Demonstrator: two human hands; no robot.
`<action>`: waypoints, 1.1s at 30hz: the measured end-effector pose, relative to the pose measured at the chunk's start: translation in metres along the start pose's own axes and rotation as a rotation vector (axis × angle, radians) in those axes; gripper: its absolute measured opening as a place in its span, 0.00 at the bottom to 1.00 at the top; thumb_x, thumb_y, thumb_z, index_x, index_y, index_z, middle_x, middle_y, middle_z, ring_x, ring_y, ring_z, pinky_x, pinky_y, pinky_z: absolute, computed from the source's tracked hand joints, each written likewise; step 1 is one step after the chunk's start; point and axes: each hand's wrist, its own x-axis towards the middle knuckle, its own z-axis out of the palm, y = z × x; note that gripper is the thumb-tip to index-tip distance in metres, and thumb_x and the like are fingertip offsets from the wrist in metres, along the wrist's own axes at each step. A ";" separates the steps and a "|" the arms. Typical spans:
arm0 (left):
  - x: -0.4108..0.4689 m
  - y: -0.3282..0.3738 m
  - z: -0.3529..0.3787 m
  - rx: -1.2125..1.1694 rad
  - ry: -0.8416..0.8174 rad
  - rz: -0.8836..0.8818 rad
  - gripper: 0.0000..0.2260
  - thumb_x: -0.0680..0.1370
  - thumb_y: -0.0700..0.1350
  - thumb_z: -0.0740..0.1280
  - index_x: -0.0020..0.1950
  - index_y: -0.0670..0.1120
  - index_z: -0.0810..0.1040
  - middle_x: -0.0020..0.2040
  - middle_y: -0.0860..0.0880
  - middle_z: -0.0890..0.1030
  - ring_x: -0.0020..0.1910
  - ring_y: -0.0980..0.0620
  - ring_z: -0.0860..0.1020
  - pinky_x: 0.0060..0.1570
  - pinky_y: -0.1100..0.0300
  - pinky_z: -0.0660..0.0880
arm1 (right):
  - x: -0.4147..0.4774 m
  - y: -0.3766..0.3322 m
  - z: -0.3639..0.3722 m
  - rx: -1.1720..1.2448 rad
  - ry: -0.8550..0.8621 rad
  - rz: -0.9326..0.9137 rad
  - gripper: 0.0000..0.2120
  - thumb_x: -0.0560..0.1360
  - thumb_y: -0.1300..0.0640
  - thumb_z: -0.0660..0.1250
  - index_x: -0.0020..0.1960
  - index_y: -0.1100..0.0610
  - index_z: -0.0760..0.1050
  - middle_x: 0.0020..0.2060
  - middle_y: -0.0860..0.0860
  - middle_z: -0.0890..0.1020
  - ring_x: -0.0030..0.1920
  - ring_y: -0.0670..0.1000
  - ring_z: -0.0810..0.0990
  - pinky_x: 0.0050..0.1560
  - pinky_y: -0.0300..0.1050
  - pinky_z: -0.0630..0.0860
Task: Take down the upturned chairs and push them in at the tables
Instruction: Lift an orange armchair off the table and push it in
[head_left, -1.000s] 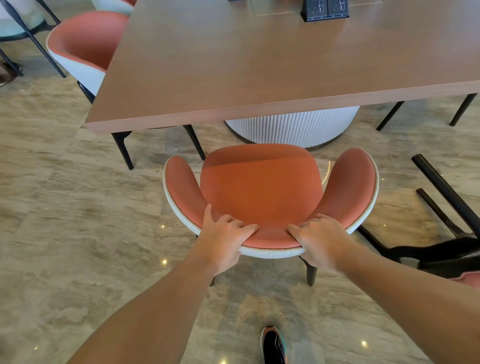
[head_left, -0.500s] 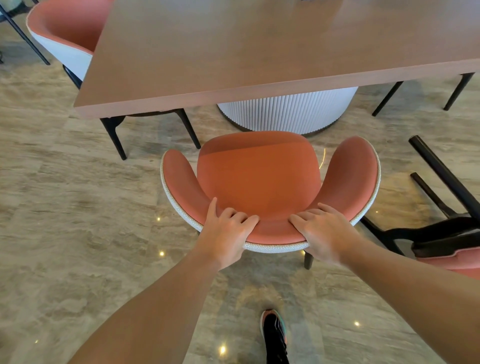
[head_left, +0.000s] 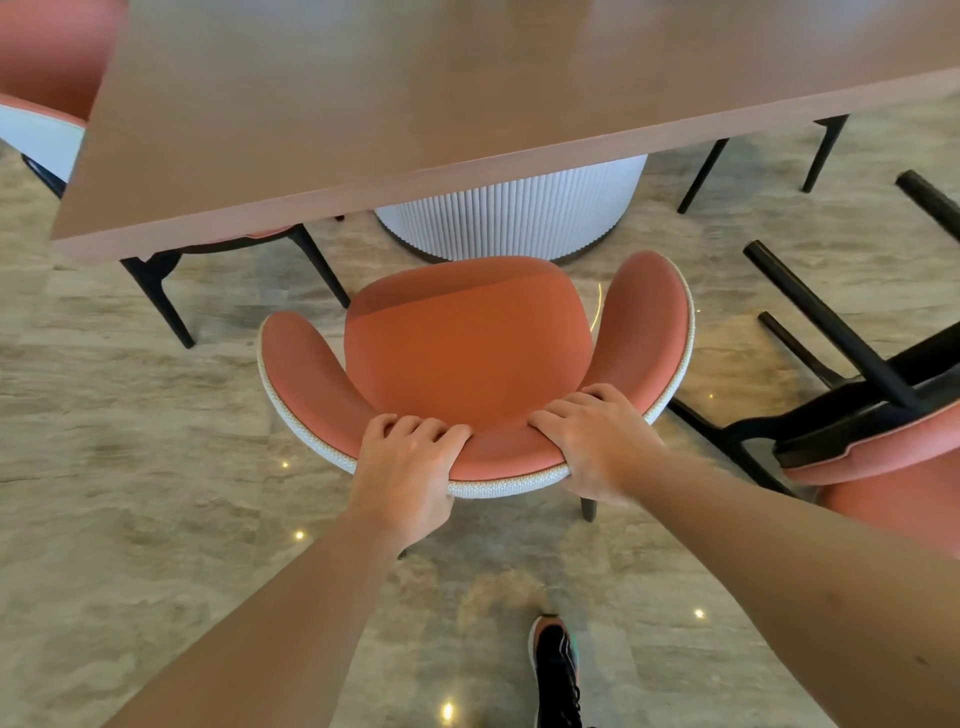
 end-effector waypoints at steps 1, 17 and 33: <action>0.000 0.000 0.000 0.002 0.009 0.003 0.29 0.56 0.44 0.79 0.57 0.51 0.80 0.48 0.52 0.83 0.48 0.47 0.81 0.54 0.47 0.71 | 0.000 0.000 0.000 -0.003 -0.003 0.000 0.22 0.71 0.50 0.67 0.65 0.46 0.70 0.57 0.42 0.78 0.60 0.49 0.75 0.66 0.48 0.63; -0.002 0.016 0.000 0.046 0.019 -0.147 0.26 0.65 0.44 0.76 0.62 0.54 0.77 0.53 0.53 0.81 0.56 0.47 0.77 0.62 0.50 0.63 | -0.013 -0.027 -0.002 -0.014 0.088 0.234 0.22 0.72 0.58 0.67 0.65 0.51 0.68 0.59 0.49 0.76 0.64 0.56 0.71 0.73 0.55 0.56; -0.134 0.257 0.045 -0.436 -0.302 -0.136 0.35 0.77 0.45 0.68 0.79 0.56 0.53 0.79 0.54 0.52 0.76 0.52 0.56 0.70 0.51 0.64 | -0.264 -0.059 0.132 0.295 -0.040 0.523 0.37 0.76 0.58 0.63 0.79 0.56 0.48 0.77 0.53 0.56 0.77 0.55 0.53 0.75 0.57 0.50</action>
